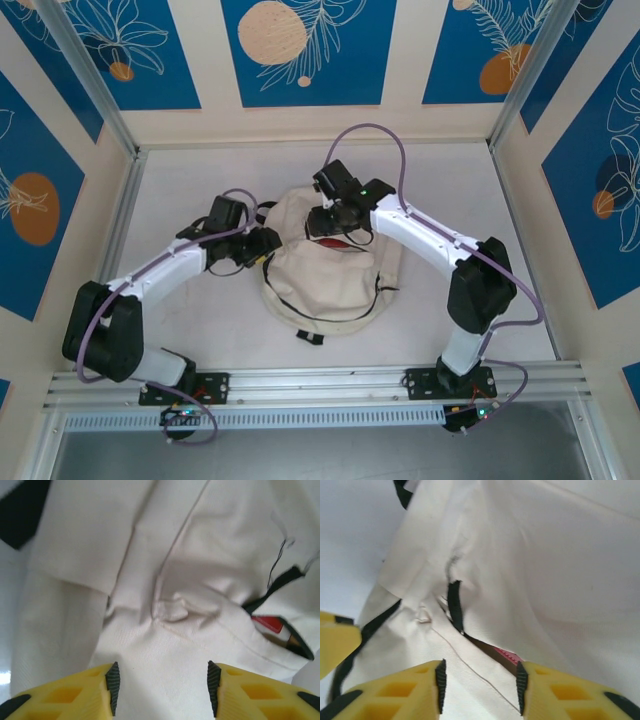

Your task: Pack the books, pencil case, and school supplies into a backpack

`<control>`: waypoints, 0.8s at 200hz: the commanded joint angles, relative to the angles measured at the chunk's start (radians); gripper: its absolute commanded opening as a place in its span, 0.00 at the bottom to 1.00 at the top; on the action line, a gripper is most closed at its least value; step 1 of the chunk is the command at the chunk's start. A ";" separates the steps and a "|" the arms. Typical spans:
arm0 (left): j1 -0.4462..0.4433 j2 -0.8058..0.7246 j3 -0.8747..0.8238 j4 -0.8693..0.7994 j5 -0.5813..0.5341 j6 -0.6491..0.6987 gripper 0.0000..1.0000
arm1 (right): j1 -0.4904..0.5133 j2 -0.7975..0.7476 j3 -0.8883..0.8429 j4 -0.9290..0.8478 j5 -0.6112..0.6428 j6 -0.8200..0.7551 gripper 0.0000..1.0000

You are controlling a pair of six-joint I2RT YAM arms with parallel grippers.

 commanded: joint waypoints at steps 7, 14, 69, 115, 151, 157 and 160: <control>0.038 0.056 0.057 -0.012 -0.011 0.035 0.55 | 0.033 0.118 0.101 -0.005 0.033 -0.031 0.49; 0.046 0.065 0.060 -0.011 -0.014 0.032 0.55 | 0.040 0.143 0.124 -0.011 0.043 -0.038 0.50; 0.070 0.105 0.068 0.004 0.003 0.032 0.56 | 0.060 0.307 0.283 -0.075 0.089 -0.021 0.48; 0.070 0.135 0.076 0.027 0.063 0.036 0.56 | 0.058 0.369 0.328 -0.132 0.091 0.006 0.30; 0.065 0.194 0.093 0.099 0.181 0.032 0.56 | 0.060 0.329 0.309 -0.126 0.099 0.002 0.02; 0.063 0.205 0.097 0.110 0.204 0.033 0.57 | 0.061 0.309 0.300 -0.114 0.096 0.001 0.00; 0.062 0.211 0.098 0.118 0.216 0.034 0.57 | 0.062 0.300 0.293 -0.108 0.091 0.001 0.00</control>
